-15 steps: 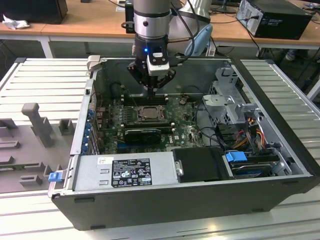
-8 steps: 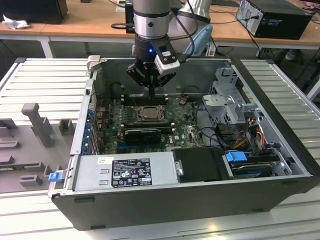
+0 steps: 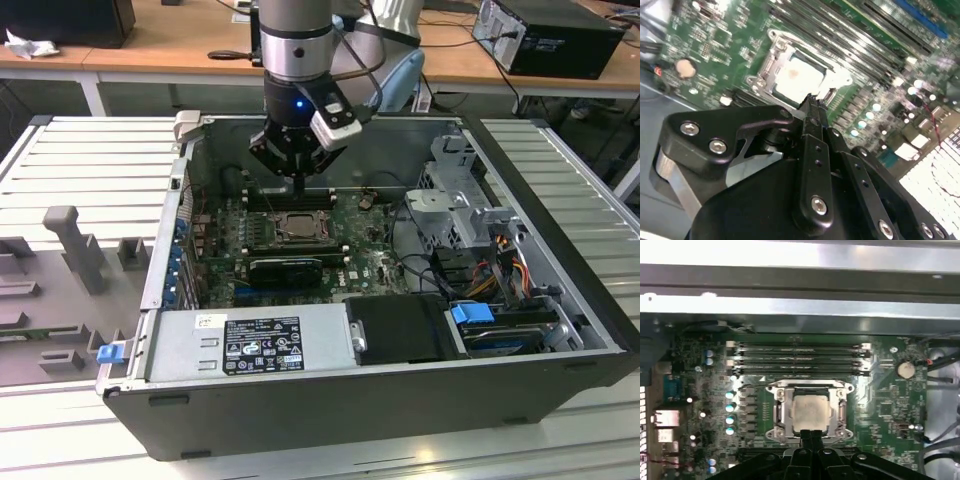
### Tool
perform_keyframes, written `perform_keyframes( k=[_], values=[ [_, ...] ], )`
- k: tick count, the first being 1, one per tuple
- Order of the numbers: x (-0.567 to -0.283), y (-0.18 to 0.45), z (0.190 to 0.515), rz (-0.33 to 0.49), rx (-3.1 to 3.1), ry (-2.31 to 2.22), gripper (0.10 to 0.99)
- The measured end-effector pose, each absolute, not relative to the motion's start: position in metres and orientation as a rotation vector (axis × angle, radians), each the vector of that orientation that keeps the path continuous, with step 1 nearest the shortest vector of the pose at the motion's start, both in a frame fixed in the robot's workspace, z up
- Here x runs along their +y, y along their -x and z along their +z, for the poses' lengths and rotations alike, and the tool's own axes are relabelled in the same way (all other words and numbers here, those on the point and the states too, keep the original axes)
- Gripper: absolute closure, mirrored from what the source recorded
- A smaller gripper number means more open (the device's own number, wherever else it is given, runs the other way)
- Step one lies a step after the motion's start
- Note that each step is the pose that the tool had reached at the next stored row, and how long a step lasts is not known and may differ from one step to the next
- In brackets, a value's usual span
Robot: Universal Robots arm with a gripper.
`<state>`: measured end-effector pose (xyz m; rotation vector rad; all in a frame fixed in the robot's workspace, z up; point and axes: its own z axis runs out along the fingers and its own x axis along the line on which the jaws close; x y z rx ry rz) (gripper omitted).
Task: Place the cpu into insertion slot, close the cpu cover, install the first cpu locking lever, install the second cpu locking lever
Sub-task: 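Install the first cpu locking lever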
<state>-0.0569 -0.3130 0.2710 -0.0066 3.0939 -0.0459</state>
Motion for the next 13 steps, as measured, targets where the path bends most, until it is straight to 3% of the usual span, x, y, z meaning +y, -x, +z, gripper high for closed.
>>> perform_keyframes(
  k=[13],
  values=[
    [-0.313, 0.084, 0.265, -0.04, 3.105, 0.011, 0.98]
  ],
)
